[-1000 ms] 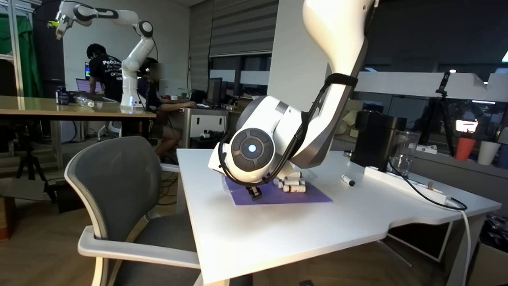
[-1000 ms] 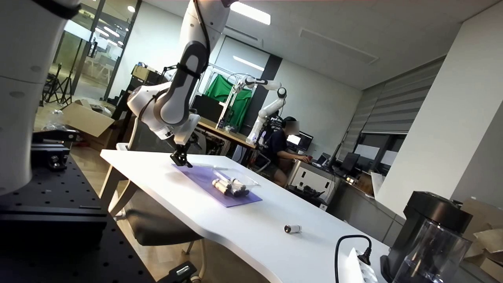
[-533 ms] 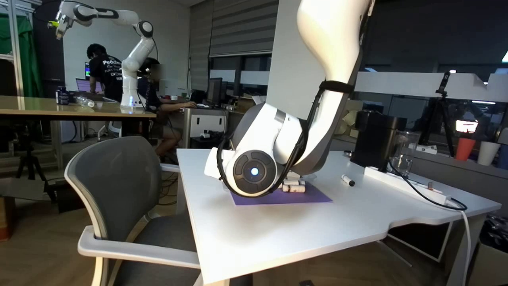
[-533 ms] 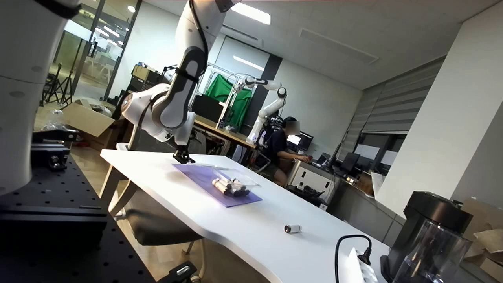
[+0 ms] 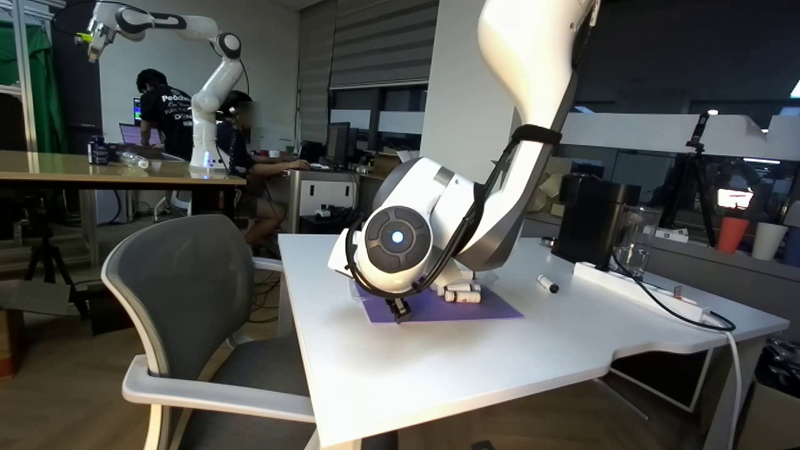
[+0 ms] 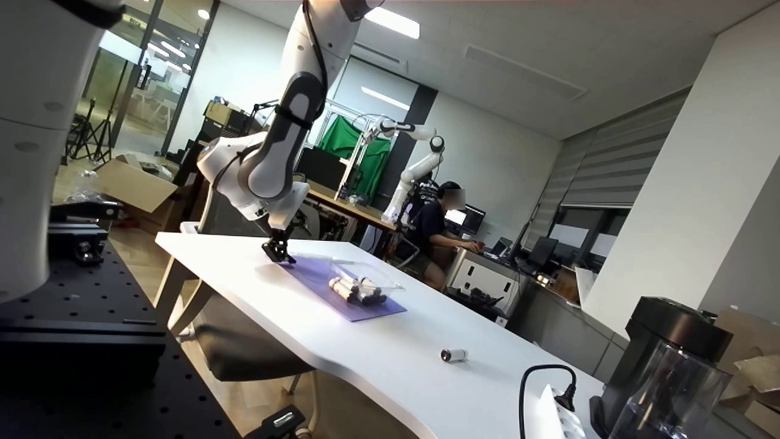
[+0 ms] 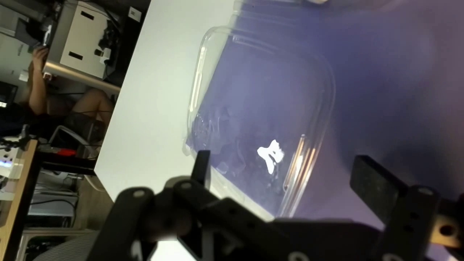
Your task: Close the lid of the bowl
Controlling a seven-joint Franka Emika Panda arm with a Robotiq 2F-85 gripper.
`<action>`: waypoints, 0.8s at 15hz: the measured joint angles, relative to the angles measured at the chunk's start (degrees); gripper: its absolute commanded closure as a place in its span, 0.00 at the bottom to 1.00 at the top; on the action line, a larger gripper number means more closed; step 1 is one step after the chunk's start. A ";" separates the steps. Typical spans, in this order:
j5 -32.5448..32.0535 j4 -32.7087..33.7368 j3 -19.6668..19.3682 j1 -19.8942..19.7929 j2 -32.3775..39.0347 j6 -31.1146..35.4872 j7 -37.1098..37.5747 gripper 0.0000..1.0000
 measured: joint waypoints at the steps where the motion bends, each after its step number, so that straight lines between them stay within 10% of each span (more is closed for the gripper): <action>1: 0.10 0.36 0.02 -0.45 0.00 0.83 0.00 0.00; 12: -9.29 0.81 -1.05 -0.53 1.94 -6.66 1.30 0.00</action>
